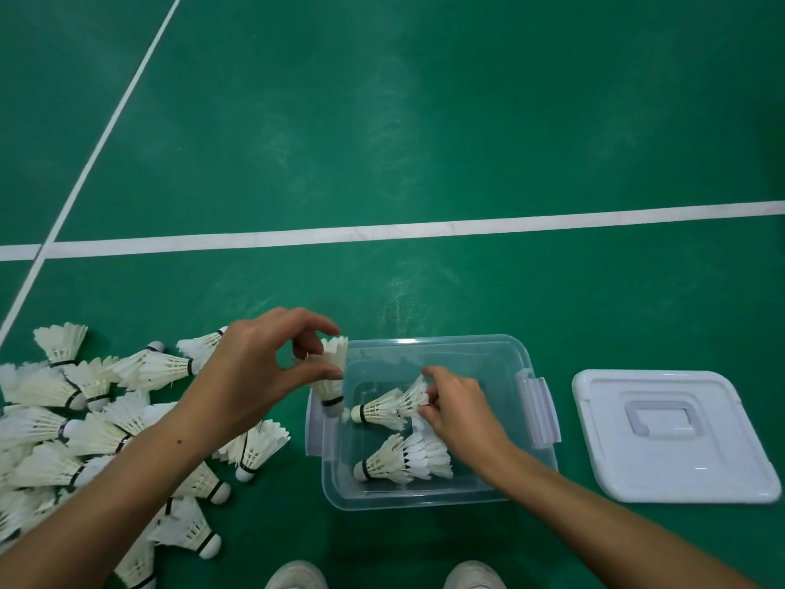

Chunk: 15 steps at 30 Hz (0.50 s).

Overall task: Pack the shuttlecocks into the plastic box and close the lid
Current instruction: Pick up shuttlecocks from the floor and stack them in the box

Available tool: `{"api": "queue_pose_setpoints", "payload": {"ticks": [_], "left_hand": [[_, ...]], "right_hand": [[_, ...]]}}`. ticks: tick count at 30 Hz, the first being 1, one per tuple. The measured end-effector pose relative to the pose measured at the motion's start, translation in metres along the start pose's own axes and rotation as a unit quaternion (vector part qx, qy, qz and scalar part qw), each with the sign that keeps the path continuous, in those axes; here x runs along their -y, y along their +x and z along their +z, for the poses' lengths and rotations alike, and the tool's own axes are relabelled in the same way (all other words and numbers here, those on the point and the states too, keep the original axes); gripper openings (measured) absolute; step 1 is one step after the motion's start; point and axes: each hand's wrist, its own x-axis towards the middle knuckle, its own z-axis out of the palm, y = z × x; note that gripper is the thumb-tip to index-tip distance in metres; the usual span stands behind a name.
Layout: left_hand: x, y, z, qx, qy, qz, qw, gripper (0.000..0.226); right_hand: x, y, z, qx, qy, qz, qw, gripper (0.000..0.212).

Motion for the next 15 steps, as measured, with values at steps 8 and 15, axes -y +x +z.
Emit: {"api": "queue_pose_setpoints", "payload": {"ticks": [8,15], "left_hand": [[-0.005,0.001,0.014,0.002,0.07,0.081,0.994,0.026],[-0.023,0.013,0.028,0.084,0.013,0.06,0.995,0.01]], "right_hand": [[0.001,0.008,0.004,0.063,0.073,0.026,0.995,0.065],[0.006,-0.017,-0.052,-0.009,0.17,0.029,0.985,0.062]]}}
